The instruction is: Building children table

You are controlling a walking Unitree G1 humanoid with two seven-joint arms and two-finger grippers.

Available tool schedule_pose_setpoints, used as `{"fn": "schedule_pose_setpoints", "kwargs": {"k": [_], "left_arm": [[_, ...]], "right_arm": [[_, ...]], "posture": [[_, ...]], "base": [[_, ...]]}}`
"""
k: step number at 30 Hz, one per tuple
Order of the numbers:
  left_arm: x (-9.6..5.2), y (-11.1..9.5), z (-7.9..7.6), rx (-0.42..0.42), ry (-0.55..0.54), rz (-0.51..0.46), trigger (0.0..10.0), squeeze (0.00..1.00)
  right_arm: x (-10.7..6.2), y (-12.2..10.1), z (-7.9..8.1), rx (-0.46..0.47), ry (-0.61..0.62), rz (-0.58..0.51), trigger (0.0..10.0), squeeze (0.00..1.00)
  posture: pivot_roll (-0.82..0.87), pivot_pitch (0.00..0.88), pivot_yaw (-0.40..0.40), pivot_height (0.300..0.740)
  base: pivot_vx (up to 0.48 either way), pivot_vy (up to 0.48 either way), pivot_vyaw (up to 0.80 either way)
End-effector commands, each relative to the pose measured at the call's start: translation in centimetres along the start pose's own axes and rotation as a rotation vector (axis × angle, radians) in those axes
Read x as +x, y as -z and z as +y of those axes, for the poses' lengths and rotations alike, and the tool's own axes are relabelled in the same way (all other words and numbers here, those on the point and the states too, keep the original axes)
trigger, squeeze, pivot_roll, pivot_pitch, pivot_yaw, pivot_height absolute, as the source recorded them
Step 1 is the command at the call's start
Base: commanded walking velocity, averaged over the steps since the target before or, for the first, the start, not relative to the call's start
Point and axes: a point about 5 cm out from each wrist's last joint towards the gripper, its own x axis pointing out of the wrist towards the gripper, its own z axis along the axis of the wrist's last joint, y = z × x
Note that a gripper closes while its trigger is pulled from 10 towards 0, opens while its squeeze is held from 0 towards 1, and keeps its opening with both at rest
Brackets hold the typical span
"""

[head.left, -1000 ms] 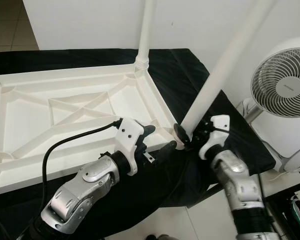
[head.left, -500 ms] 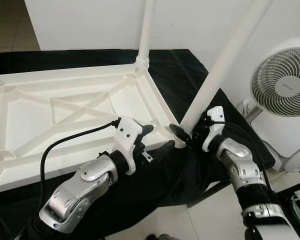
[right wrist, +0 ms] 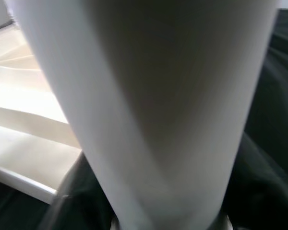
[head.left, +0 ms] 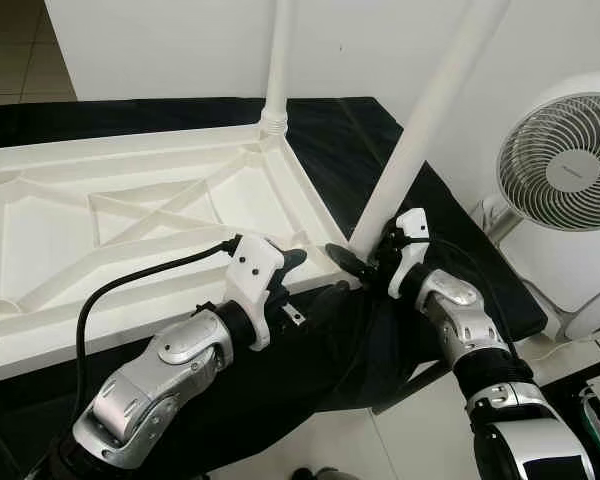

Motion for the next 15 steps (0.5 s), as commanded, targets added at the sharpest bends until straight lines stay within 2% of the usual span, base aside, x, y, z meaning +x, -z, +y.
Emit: {"fn": "schedule_pose_setpoints", "kwargs": {"k": [1,9,10,12,13,14,15], "left_arm": [[-0.1,0.2,-0.9,-0.013,0.135,0.008,10.0,0.00],[0.1,0.2,-1.0,-0.015,0.146,0.006,10.0,0.00],[0.1,0.2,-1.0,-0.016,0.149,0.006,10.0,0.00],[0.1,0.2,-1.0,-0.016,0.149,0.006,10.0,0.00],[0.1,0.2,-1.0,-0.017,0.150,0.005,10.0,0.00],[0.1,0.2,-1.0,-0.017,0.150,0.005,10.0,0.00],[0.2,0.3,-1.0,-0.016,0.152,0.005,10.0,0.00]], "right_arm": [[0.0,0.4,0.7,0.013,-0.044,-0.004,0.0,0.00],[-1.3,0.1,-0.1,-0.009,-0.012,-0.020,0.0,0.00],[-1.6,0.1,-0.3,-0.009,0.018,-0.015,10.0,0.00],[-1.6,0.1,-0.3,-0.009,0.018,-0.015,10.0,0.00],[-2.0,0.1,-0.5,-0.023,0.078,0.001,10.0,0.00],[-2.0,0.1,-0.5,-0.023,0.078,0.001,10.0,0.00],[-2.4,0.4,-0.7,-0.007,0.169,0.020,10.0,0.00]], "posture": [[0.13,0.141,-0.115,0.740],[0.12,0.133,-0.116,0.740],[0.11,0.131,-0.117,0.740],[0.11,0.131,-0.117,0.740],[0.11,0.130,-0.119,0.740],[0.11,0.130,-0.119,0.740],[0.11,0.126,-0.122,0.740]], "base": [[0.000,0.000,0.00],[0.000,0.000,0.00],[0.000,0.000,0.00],[0.000,0.000,0.00],[0.000,0.000,0.00],[0.000,0.000,0.00],[0.000,0.000,0.00]]}}
